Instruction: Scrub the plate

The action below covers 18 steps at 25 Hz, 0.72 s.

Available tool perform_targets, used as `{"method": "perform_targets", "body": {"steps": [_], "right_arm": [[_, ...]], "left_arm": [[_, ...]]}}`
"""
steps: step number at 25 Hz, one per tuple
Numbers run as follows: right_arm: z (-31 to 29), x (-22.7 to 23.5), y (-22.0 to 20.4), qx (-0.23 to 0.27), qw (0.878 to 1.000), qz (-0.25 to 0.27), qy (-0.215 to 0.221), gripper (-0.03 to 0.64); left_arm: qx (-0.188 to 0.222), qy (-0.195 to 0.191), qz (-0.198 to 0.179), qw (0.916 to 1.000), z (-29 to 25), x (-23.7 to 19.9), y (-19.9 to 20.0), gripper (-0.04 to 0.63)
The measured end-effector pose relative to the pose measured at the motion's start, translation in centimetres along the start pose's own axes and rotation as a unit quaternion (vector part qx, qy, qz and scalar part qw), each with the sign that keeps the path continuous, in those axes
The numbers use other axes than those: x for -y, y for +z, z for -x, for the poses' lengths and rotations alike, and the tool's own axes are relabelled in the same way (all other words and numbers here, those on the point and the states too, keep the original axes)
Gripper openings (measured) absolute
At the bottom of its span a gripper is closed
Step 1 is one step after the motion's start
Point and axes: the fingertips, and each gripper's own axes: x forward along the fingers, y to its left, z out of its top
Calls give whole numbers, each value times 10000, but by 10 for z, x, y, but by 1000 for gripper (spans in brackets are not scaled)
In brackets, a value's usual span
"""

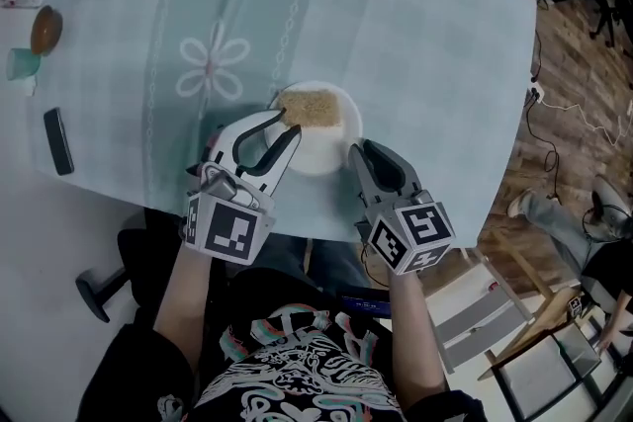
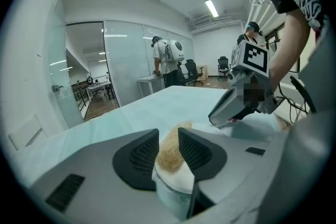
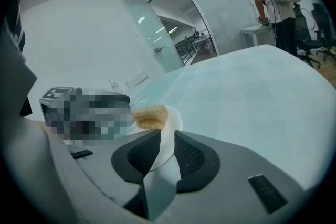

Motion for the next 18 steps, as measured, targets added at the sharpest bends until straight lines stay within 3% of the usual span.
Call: {"method": "perform_targets", "body": {"steps": [4,9,18], "right_arm": [[-2,5,-12,-268,9992,-304,-49,110],[-4,2,-23,-594,9872,-1474,107,110],[-5,4,-26,-725,9711,-2273,82,107]], "left_arm": [[-234,-219,-318,9990,-10,9,-7,192],[-617,-531,-1147,9901,-20,23,-17,207],[-834,-770,-1361,9842,-28,26,-25,188]]}}
